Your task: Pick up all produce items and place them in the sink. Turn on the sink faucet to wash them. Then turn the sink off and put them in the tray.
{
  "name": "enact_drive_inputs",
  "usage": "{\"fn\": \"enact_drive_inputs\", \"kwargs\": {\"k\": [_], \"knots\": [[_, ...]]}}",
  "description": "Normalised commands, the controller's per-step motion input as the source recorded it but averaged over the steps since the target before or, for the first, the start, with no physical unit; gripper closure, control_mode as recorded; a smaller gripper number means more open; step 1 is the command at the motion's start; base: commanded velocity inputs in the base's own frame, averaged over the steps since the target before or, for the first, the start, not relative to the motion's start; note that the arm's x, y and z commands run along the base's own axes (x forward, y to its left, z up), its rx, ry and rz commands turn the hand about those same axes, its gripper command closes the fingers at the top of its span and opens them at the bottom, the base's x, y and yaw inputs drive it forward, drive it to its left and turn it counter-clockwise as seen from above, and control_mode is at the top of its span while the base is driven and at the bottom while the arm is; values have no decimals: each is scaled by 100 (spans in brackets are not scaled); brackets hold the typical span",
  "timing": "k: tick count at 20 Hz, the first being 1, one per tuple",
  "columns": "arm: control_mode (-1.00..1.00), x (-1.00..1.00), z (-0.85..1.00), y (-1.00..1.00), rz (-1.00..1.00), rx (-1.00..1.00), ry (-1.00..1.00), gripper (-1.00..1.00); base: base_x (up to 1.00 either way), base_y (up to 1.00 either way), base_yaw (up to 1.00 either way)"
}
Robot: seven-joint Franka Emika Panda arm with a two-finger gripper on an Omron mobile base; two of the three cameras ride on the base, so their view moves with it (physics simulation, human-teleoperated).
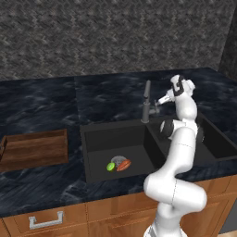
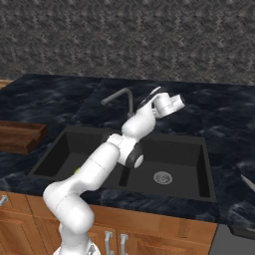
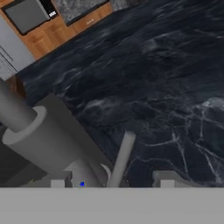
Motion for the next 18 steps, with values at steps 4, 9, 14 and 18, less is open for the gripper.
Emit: {"fn": "enact_drive_inputs", "kwargs": {"k": [4, 9, 14, 18], "knots": [[-100, -55, 27, 13, -3, -1, -11, -100, 0, 0, 0], [-100, -42, 41, 23, 0, -4, -10, -100, 0, 0, 0], [-100, -62, 35, 13, -6, -5, -12, -100, 0, 0, 0], [-100, -68, 47, 13, -7, -7, -17, -100, 0, 0, 0]]}}
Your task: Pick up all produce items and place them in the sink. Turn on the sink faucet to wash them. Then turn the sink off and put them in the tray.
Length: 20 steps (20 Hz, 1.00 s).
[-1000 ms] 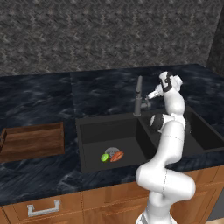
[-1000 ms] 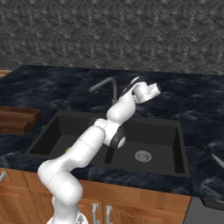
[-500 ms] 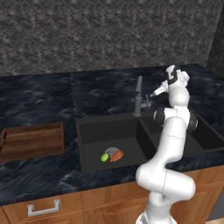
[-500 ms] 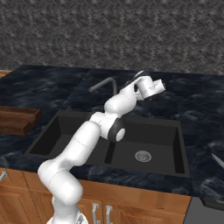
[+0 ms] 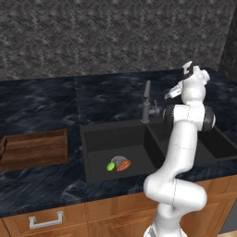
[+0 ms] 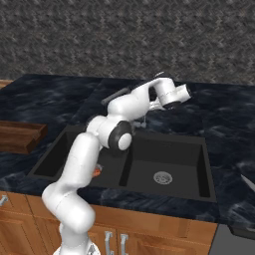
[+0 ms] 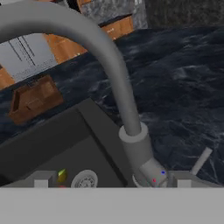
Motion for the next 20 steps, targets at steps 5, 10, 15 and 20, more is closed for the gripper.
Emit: {"fn": "enact_drive_inputs", "kwargs": {"k": [5, 10, 15, 20], "knots": [[-100, -80, 43, 17, -9, -6, -16, -100, 0, 0, 0], [-100, -89, 41, 29, -8, -6, -14, -100, 0, 0, 0], [-100, -91, 27, 39, -7, -7, -5, -100, 0, 0, 0], [-100, -88, 13, 37, -8, -9, 0, -100, 0, 0, 0]]}}
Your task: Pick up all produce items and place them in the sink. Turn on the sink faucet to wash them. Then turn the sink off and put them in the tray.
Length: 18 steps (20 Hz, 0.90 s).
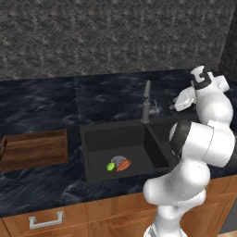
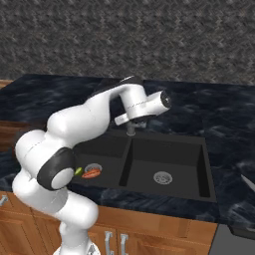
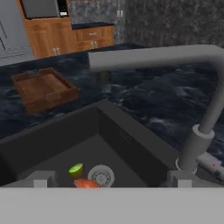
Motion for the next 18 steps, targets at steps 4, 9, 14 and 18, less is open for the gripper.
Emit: {"fn": "enact_drive_inputs", "kwargs": {"k": [4, 9, 14, 18], "knots": [[-100, -76, 2, 32, -14, -8, 4, -100, 0, 0, 0], [-100, -58, -2, 42, -19, -8, 13, -100, 0, 0, 0], [-100, -29, -14, 55, -24, -8, 21, -100, 0, 0, 0], [-100, -19, -24, 57, -27, -6, 22, -100, 0, 0, 0]]}}
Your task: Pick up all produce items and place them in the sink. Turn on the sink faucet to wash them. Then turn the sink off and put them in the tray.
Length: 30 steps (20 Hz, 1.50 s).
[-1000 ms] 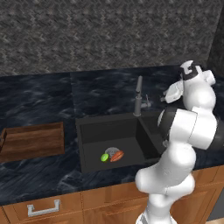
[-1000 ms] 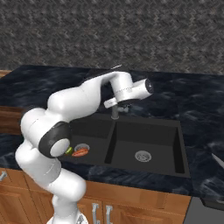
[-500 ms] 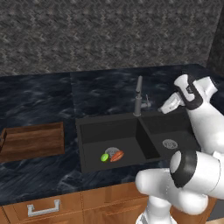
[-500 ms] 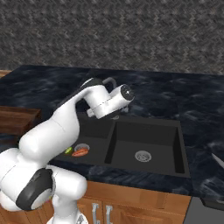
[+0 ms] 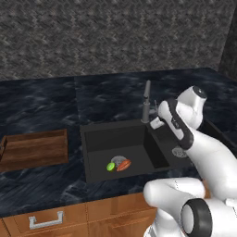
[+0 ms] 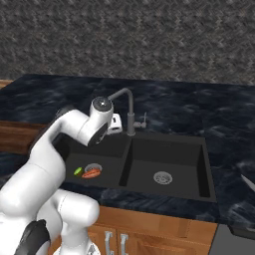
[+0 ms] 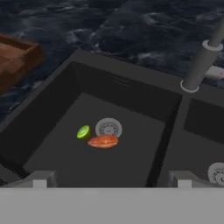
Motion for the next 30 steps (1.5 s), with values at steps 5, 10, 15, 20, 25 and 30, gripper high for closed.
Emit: {"fn": "enact_drive_inputs", "kwargs": {"k": [5, 10, 15, 20, 25, 30], "knots": [[-100, -16, -28, 61, -29, -6, 20, -100, 0, 0, 0], [-100, -12, -25, 55, -28, -5, 23, -100, 0, 0, 0], [-100, -12, -22, 20, -14, -1, 15, -100, 0, 0, 0], [-100, -3, -30, 11, -7, 0, 5, -100, 0, 0, 0], [-100, 3, -32, 15, -20, 0, 2, -100, 0, 0, 0], [-100, 12, -28, 0, -25, 0, 0, -100, 0, 0, 0]]}}
